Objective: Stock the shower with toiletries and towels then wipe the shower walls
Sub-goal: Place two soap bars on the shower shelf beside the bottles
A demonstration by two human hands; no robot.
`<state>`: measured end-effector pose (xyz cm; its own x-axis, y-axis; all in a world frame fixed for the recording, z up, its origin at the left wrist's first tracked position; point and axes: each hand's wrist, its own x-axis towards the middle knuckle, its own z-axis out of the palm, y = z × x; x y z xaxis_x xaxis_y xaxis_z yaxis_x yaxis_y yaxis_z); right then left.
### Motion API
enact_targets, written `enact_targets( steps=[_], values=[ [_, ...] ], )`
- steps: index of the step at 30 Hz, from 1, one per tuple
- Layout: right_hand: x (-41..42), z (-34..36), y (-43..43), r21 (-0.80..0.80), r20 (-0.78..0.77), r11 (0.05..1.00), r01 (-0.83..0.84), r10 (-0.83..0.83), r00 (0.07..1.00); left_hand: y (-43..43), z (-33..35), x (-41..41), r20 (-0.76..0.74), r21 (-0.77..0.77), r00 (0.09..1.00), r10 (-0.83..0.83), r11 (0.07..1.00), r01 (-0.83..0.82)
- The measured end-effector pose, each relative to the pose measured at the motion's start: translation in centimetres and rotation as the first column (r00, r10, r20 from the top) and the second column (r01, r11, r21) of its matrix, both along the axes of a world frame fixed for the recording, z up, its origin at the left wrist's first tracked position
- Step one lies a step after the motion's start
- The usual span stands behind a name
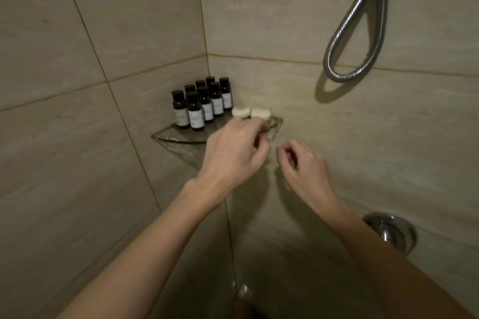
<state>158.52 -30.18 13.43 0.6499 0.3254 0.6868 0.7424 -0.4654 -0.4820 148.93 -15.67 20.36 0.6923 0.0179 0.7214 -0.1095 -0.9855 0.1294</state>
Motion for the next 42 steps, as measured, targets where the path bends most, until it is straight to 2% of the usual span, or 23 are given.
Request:
enact_targets(
  steps=[2, 4, 5, 8, 11, 15, 17, 18, 23, 25, 29, 32, 34, 37, 41, 42],
  values=[
    [-0.6, -3.5, -1.7, -0.1, -0.094, 0.993, -0.063, 0.054, 0.994, -1.4, -4.0, -1.4, -0.073, -0.026, 0.995, -0.063, 0.998, 0.061],
    [-1.7, -7.3, -3.7, -0.226, -0.21, 0.971, -0.074, 0.026, 0.977, -2.1, -9.1, -2.1, -0.288, -0.082, 0.955, -0.071, 0.995, 0.049],
    [-2.6, -9.0, -4.8, -0.279, -0.302, 0.955, -0.098, 0.01, 0.953, -2.2, -12.1, -2.5, -0.426, -0.122, 0.901, -0.078, 0.992, 0.028],
    [-5.7, -15.2, -8.6, -0.389, -0.542, 0.906, -0.168, -0.077, 0.837, -2.4, -21.0, -4.5, -0.733, -0.16, 0.671, -0.112, 0.987, -0.01],
    [-9.1, -21.7, -12.5, -0.516, -0.694, 0.836, -0.189, -0.278, 0.664, -3.4, -28.9, -8.1, -0.889, -0.15, 0.44, -0.128, 0.989, -0.015],
    [-16.5, -27.7, -17.6, -0.584, -0.784, 0.782, -0.217, -0.474, 0.401, -3.5, -36.2, -12.5, -0.967, -0.246, 0.085, -0.242, 0.968, -0.045],
    [-20.7, -29.7, -19.3, -0.615, -0.782, 0.764, -0.196, -0.559, 0.275, -2.3, -39.1, -13.9, -0.964, -0.262, -0.033, -0.264, 0.963, -0.062],
    [-23.0, -30.4, -19.9, -0.614, -0.789, 0.768, -0.186, -0.587, 0.18, -1.8, -40.1, -14.3, -0.962, -0.26, -0.065, -0.264, 0.964, -0.06],
    [-34.8, -32.4, -21.7, -0.657, -0.739, 0.754, -0.027, -0.651, -0.173, -0.9, -42.9, -15.0, -0.945, -0.322, -0.058, -0.323, 0.946, -0.031],
    [-40.0, -33.1, -20.9, -0.671, -0.724, 0.736, 0.09, -0.624, -0.294, -0.2, -44.0, -15.1, -0.947, -0.306, -0.102, -0.304, 0.952, 0.001],
    [-50.2, -34.5, -17.3, -0.649, -0.741, 0.671, 0.358, -0.453, -0.496, 0.7, -47.1, -14.6, -0.933, -0.266, -0.308, -0.185, 0.932, 0.248],
    [-58.4, -36.2, -13.1, -0.614, -0.764, 0.553, 0.563, -0.238, -0.6, -1.2, -48.9, -13.9, -0.935, -0.258, -0.339, -0.103, 0.853, 0.453],
    [-63.4, -37.4, -9.9, -0.619, -0.753, 0.478, 0.623, -0.137, -0.644, -4.2, -47.4, -14.7, -0.943, -0.261, -0.324, -0.076, 0.773, 0.578],
    [-68.3, -38.0, -4.7, -0.622, -0.745, 0.336, 0.708, 0.027, -0.667, -8.5, -45.6, -16.5, -0.938, -0.264, -0.345, 0.021, 0.602, 0.754],
    [-71.8, -37.3, 0.4, -0.554, -0.798, 0.109, 0.826, 0.216, -0.563, -13.0, -44.7, -18.5, -0.956, -0.215, -0.274, 0.106, 0.385, 0.898],
    [-73.2, -37.7, 1.6, -0.547, -0.8, 0.048, 0.836, 0.265, -0.539, -14.1, -44.5, -19.2, -0.96, -0.206, -0.259, 0.107, 0.356, 0.911]
  ],
)
